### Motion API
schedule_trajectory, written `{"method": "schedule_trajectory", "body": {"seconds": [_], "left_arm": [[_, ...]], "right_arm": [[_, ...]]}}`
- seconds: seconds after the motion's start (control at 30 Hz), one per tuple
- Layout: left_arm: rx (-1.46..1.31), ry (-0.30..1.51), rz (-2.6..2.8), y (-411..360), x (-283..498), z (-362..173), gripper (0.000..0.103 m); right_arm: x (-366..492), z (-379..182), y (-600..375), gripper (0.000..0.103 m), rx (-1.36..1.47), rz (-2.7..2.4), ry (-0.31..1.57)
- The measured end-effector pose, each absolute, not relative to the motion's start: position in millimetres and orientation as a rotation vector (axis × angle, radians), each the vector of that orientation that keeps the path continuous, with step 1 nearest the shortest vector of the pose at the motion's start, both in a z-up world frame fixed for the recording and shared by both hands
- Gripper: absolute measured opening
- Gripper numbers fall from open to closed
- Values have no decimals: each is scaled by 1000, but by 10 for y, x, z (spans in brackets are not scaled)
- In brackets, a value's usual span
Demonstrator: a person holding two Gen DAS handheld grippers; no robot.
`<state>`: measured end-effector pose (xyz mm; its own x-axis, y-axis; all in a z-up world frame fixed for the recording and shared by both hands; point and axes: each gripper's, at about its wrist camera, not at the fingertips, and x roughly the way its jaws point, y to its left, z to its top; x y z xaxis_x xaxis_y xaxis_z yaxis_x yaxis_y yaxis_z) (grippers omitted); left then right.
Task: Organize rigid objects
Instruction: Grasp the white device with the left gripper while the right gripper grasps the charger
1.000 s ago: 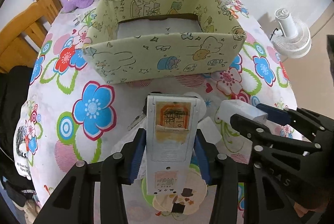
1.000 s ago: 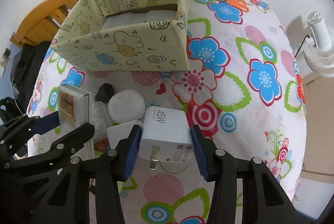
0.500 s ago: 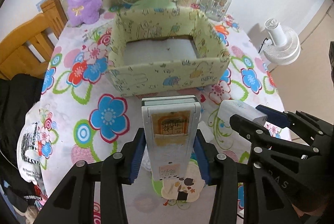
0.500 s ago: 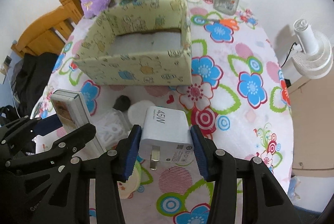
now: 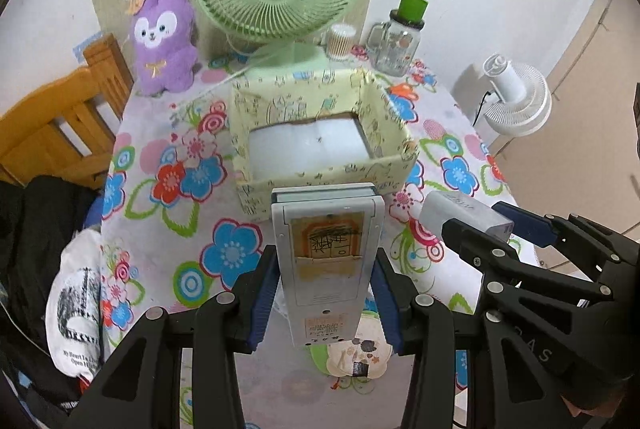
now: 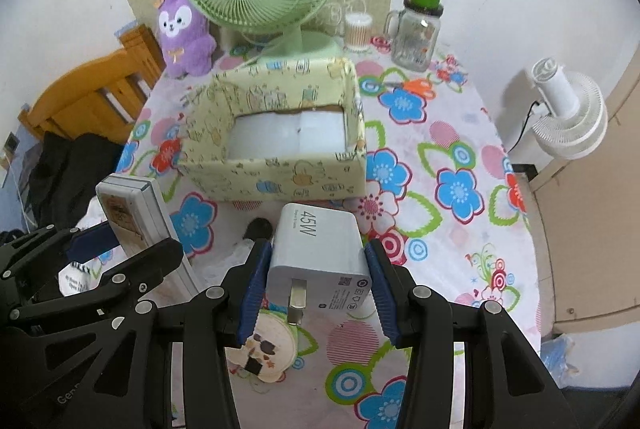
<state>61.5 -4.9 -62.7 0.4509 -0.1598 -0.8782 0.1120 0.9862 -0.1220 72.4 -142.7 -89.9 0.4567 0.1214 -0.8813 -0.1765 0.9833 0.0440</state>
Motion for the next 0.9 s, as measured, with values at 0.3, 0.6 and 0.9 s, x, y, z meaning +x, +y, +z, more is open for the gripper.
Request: {"method": "schedule_trajectory", "body": {"seconds": [0.3, 0.6, 0.9], "left_arm": [[-41, 1052, -159, -53, 689, -496, 46], [-52, 1050, -135, -89, 906, -401, 46], [-69, 1035, -78, -9, 1194, -373, 46]], "right_arm": [[775, -747, -1418, 51, -61, 178, 1045], [1025, -660, -1450, 51, -79, 222, 1042], [1414, -631, -1382, 51, -78, 271, 1028]]}}
